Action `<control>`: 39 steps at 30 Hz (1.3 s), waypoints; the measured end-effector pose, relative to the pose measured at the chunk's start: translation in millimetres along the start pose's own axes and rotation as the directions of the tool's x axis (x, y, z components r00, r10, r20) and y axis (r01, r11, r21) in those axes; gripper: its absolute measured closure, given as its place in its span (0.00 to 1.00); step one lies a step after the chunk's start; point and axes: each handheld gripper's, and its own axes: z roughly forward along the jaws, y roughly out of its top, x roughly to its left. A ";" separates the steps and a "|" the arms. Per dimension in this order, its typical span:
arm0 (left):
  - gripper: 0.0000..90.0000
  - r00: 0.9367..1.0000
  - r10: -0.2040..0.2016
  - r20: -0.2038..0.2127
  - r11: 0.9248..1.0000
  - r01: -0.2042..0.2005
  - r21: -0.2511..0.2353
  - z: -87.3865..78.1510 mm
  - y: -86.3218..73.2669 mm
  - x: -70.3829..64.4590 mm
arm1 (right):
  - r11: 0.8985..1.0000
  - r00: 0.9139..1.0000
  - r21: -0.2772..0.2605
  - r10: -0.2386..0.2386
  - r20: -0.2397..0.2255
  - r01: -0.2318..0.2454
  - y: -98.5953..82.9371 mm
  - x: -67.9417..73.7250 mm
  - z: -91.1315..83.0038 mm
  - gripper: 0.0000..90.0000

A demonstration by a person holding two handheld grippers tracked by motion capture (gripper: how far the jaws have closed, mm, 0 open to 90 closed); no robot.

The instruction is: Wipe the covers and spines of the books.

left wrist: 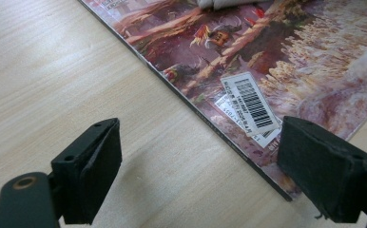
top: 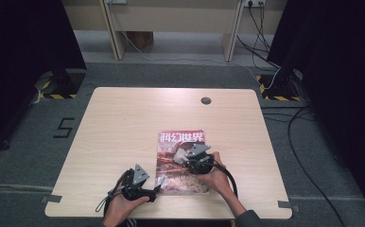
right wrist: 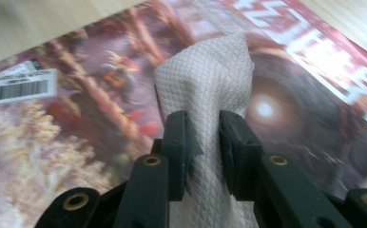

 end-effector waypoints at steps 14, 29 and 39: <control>0.16 1.000 -0.007 0.006 1.000 0.007 0.001 0.4 0.1 0.7 | 0.988 0.975 -0.035 0.152 0.161 -0.149 -1.7 -63.9 11.2 0.81; 0.16 1.000 -0.002 0.006 1.000 0.002 0.000 0.5 0.4 0.5 | 0.975 0.950 -0.057 0.221 0.222 -0.213 1.0 -100.1 20.7 0.82; 0.16 1.000 0.006 0.000 1.000 -0.006 0.005 0.0 0.8 -0.3 | 0.993 0.978 -0.034 0.120 0.169 -0.116 16.5 -72.4 29.0 0.82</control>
